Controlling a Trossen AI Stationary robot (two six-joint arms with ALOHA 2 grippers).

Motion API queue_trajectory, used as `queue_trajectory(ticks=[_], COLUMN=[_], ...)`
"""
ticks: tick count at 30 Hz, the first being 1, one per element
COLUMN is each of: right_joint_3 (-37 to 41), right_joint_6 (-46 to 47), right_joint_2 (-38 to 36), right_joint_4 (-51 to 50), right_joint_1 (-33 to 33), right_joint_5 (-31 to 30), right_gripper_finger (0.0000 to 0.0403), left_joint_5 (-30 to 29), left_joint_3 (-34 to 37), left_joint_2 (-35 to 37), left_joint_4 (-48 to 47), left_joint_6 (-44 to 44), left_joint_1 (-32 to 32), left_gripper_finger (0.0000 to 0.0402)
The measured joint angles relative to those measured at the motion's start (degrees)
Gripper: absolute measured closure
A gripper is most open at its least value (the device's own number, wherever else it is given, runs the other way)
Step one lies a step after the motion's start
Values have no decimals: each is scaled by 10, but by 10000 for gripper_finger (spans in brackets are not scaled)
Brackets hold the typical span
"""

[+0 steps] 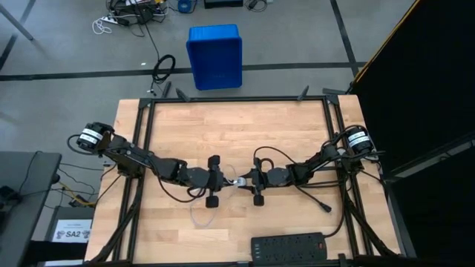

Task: Insert USB
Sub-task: Insert the white USB cable into the white charger adapter

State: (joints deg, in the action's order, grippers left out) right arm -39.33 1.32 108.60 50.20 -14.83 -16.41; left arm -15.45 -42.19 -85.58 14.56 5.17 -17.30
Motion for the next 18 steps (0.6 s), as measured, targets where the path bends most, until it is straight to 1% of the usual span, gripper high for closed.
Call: queue_trajectory(ticks=[3, 6, 18], right_joint_3=[0, 0, 0], right_joint_6=[0, 0, -8], right_joint_2=[0, 0, 0], right_joint_4=[0, -1, 3], right_joint_1=[0, 0, 0], right_joint_5=[-1, -1, -1], right_gripper_finger=[285, 285, 285], left_joint_5=[13, 14, 22], left_joint_3=[0, 0, 0], left_joint_2=[0, 0, -2], left_joint_4=[-3, -15, -13], left_joint_6=[10, 17, 24], left_joint_1=[0, 0, 4], left_gripper_finger=[401, 401, 402])
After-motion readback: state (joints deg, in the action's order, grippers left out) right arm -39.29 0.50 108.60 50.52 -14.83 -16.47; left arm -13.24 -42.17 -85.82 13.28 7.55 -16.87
